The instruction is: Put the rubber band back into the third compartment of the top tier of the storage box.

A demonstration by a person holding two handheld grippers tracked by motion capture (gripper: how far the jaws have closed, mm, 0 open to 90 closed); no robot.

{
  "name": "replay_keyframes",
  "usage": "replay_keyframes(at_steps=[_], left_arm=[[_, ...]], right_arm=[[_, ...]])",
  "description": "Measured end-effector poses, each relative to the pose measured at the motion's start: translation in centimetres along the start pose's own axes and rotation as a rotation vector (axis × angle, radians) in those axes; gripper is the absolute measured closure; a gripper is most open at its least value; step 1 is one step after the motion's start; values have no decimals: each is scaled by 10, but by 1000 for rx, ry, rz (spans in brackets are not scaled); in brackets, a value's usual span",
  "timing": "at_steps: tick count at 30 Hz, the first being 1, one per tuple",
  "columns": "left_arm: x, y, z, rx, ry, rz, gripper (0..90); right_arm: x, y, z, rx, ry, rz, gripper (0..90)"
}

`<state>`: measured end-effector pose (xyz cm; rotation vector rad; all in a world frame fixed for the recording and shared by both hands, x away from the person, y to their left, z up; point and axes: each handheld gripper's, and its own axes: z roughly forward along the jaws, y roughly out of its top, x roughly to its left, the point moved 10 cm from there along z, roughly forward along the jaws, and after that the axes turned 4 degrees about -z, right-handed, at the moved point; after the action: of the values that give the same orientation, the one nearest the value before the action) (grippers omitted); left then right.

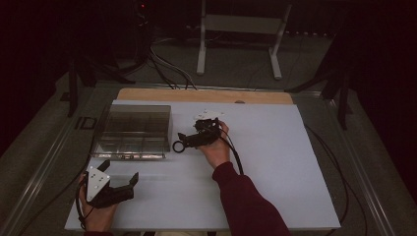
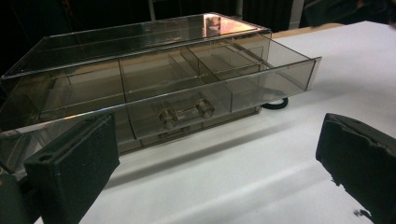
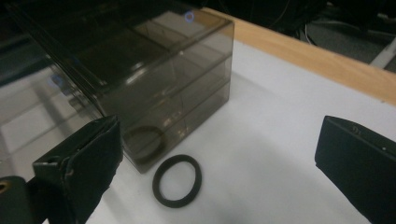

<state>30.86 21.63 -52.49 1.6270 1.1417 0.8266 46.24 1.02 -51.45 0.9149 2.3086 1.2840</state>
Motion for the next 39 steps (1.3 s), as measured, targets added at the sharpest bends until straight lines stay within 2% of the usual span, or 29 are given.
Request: replay_keyframes(at_steps=[3, 5, 8, 12, 14, 15, 20, 24, 26, 28, 33, 39], left_arm=[[0, 0, 0, -1, 0, -2, 3], [0, 0, 0, -2, 0, -3, 3], [1, 0, -1, -4, -1, -5, 3], [1, 1, -1, -7, -1, -5, 3], [1, 1, -1, -8, 0, -6, 3], [1, 1, -1, -9, -1, -6, 3], [2, 1, -2, -10, 0, -6, 3], [2, 1, -2, -11, 1, -7, 3], [2, 0, -2, -9, 1, -4, 3], [1, 1, -2, -9, 2, -3, 3], [2, 0, -2, -7, 4, -4, 3], [1, 0, -1, -4, 4, -1, 3]], right_arm=[[1, -8, 11, 38, -12, -13, 44], [2, -11, 16, 43, -1, -2, 81], [2, -18, 25, 72, -23, 7, 153], [7, -26, 36, 113, -29, 12, 283], [12, -31, 42, 134, 0, 12, 395], [13, -33, 44, 147, 0, 6, 448], [17, -43, 55, 201, 11, 1, 583], [20, -51, 58, 238, 19, -8, 628], [21, -54, 58, 254, 21, 9, 662], [21, -58, 57, 281, 2, -3, 717], [20, -61, 52, 307, -23, -29, 869], [19, -63, 48, 313, -11, -29, 885]])
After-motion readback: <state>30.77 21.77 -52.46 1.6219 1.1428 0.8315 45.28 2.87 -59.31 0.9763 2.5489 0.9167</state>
